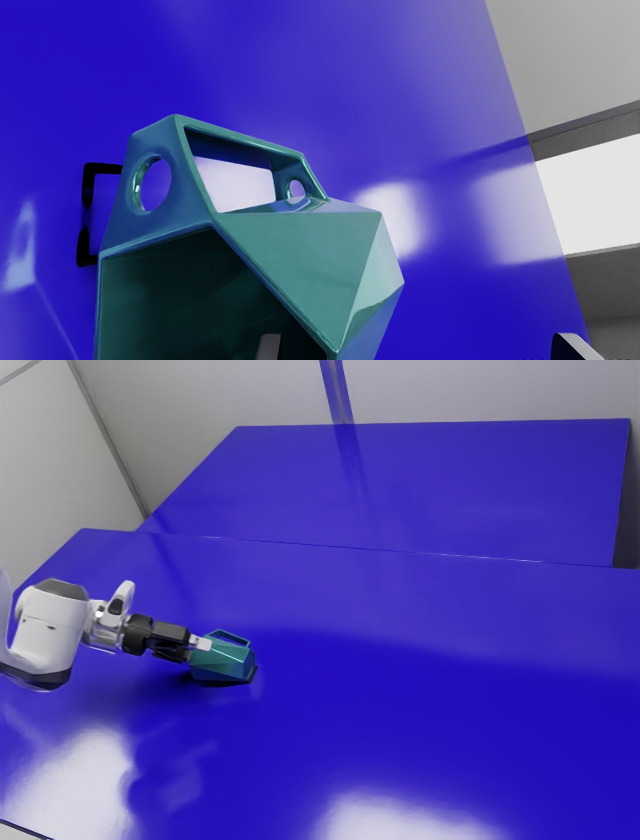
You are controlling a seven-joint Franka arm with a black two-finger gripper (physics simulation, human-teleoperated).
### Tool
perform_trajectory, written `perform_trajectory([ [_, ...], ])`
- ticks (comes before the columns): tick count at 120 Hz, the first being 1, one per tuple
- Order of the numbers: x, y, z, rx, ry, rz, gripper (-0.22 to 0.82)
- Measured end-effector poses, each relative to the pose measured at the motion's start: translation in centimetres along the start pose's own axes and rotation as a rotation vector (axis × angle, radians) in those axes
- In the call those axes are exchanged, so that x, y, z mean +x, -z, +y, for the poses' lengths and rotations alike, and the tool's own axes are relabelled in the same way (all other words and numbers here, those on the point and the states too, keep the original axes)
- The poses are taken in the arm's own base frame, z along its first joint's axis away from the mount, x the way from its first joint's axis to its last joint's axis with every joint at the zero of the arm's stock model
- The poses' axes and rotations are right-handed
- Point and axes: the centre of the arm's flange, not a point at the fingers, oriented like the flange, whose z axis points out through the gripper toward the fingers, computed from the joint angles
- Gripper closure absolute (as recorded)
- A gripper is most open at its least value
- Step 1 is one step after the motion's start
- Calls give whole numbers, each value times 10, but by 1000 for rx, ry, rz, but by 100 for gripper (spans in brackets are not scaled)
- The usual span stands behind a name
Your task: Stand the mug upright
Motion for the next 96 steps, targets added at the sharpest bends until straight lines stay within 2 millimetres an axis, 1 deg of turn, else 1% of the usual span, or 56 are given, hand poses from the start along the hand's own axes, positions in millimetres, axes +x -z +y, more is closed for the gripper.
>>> perform_trajectory([
  [21, 1, -6, 1, -5, -14, -10, 2],
  [32, 1, -7, 2, -7, -20, -12, 6],
  [42, 1, -9, 3, -10, -25, -14, 15],
  [86, 4, -11, 6, -15, -42, -9, 58],
  [96, 4, -12, 7, -16, -45, -10, 66],
])
